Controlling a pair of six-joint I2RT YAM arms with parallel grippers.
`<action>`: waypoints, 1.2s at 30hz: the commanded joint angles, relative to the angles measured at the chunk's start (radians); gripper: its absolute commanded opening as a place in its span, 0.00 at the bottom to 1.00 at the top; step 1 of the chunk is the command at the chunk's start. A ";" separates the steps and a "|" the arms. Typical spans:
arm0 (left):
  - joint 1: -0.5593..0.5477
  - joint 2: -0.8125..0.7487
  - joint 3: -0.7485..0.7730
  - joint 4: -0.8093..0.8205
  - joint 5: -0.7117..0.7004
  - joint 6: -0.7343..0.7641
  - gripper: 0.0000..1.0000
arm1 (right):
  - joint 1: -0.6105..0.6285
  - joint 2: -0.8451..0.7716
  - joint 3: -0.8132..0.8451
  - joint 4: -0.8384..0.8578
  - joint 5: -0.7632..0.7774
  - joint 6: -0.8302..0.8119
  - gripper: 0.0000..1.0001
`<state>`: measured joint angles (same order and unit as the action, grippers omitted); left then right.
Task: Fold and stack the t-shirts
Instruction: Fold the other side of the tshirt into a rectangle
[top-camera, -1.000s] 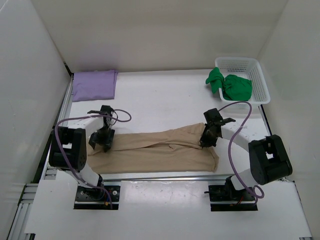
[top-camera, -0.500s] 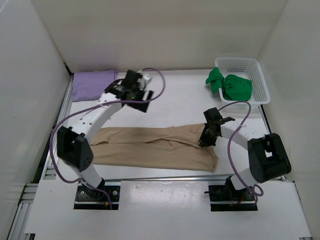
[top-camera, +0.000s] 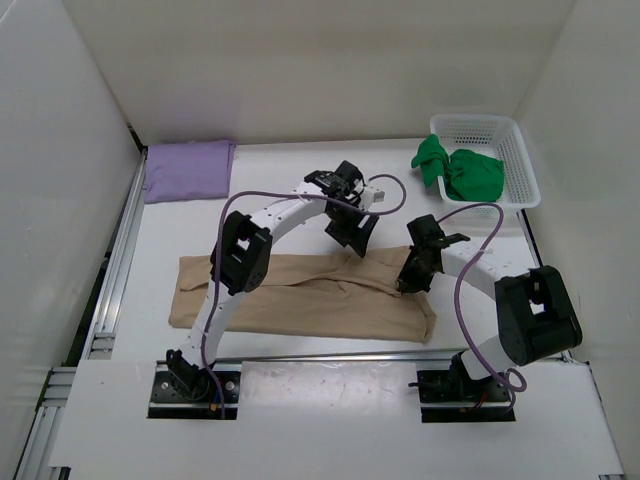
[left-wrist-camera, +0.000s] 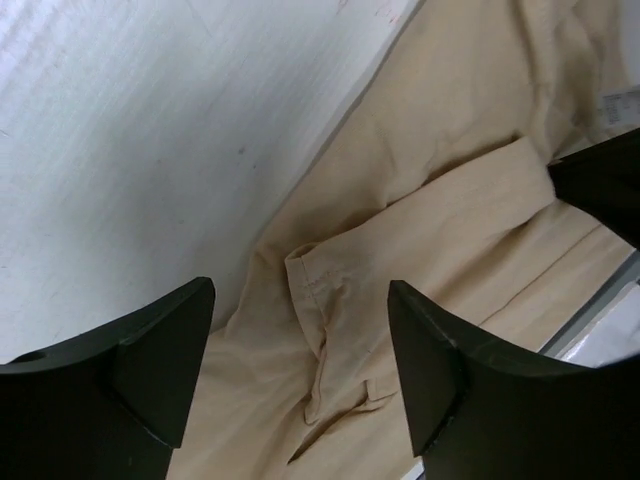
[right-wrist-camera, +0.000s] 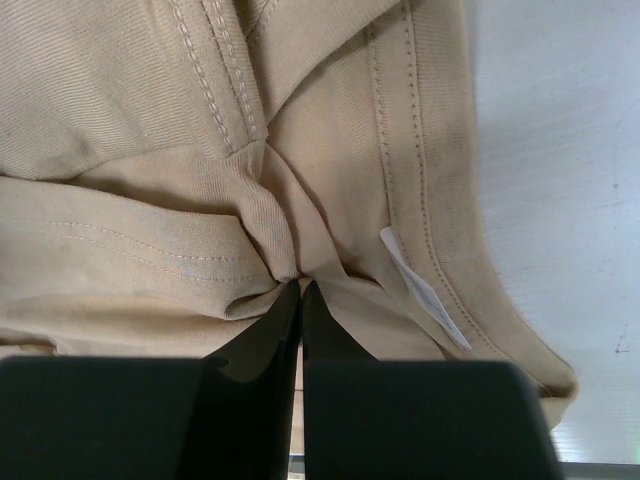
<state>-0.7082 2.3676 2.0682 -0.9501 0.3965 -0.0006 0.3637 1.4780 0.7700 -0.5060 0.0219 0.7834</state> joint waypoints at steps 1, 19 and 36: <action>0.009 -0.079 0.029 0.039 0.077 0.001 0.79 | 0.000 -0.025 -0.005 -0.008 -0.002 0.019 0.00; 0.000 0.021 0.061 0.017 0.134 0.001 0.61 | 0.000 -0.025 -0.014 -0.008 0.007 0.019 0.00; -0.019 0.019 0.061 0.027 0.105 0.001 0.17 | 0.000 -0.025 -0.005 -0.017 0.016 0.010 0.00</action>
<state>-0.7151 2.4180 2.0937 -0.9375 0.4992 -0.0067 0.3637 1.4780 0.7685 -0.5056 0.0231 0.7868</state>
